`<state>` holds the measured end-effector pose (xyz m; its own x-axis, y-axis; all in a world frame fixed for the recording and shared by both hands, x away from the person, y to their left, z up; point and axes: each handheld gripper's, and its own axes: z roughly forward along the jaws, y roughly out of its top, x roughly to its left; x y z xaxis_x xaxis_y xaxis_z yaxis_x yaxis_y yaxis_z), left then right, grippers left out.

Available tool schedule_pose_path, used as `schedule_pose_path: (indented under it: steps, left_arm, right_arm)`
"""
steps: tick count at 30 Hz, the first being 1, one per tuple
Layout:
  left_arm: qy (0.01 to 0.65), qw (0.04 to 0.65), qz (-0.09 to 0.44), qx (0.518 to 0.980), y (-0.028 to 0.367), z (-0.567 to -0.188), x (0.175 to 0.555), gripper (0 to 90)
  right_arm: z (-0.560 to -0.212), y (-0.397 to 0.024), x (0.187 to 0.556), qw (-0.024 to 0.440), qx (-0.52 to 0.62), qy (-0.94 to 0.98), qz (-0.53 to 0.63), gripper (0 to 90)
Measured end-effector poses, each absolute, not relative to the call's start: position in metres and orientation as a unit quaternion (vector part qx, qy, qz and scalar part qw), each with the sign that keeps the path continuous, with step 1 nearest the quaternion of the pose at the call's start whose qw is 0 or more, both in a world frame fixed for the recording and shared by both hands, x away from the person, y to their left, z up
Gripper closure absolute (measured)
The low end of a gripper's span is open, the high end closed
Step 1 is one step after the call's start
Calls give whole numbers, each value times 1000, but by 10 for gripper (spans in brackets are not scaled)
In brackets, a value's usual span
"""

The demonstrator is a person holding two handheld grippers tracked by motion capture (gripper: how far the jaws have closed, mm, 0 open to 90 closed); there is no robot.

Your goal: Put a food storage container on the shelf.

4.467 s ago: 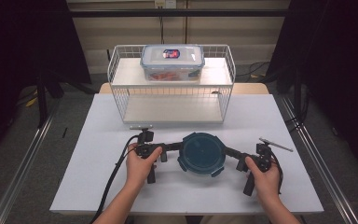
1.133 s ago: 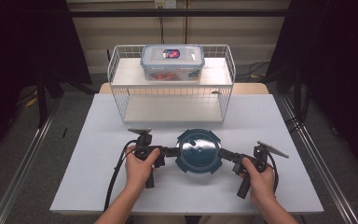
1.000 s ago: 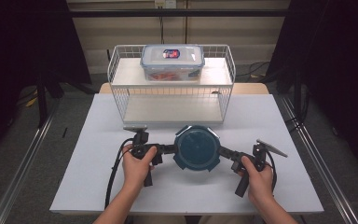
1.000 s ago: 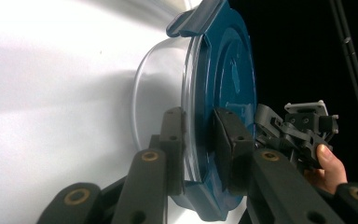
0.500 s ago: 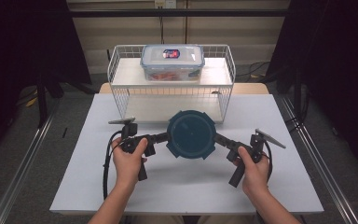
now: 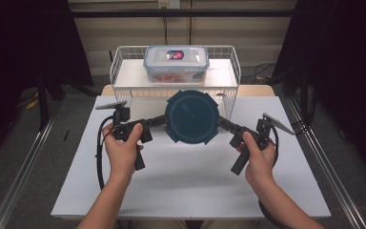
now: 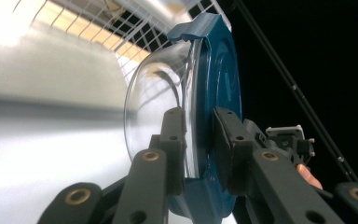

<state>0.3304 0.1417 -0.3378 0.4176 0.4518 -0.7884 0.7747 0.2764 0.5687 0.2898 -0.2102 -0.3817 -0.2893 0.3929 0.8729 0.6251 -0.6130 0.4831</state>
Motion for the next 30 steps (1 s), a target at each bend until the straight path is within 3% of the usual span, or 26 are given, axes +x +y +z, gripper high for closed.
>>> schedule_pose_path:
  steps: [30]
  left_arm:
    - [476,663,-124,564,151,-275,355,760]
  right_arm:
    - [-334,-199,322,80,-552,-397,-729,757]
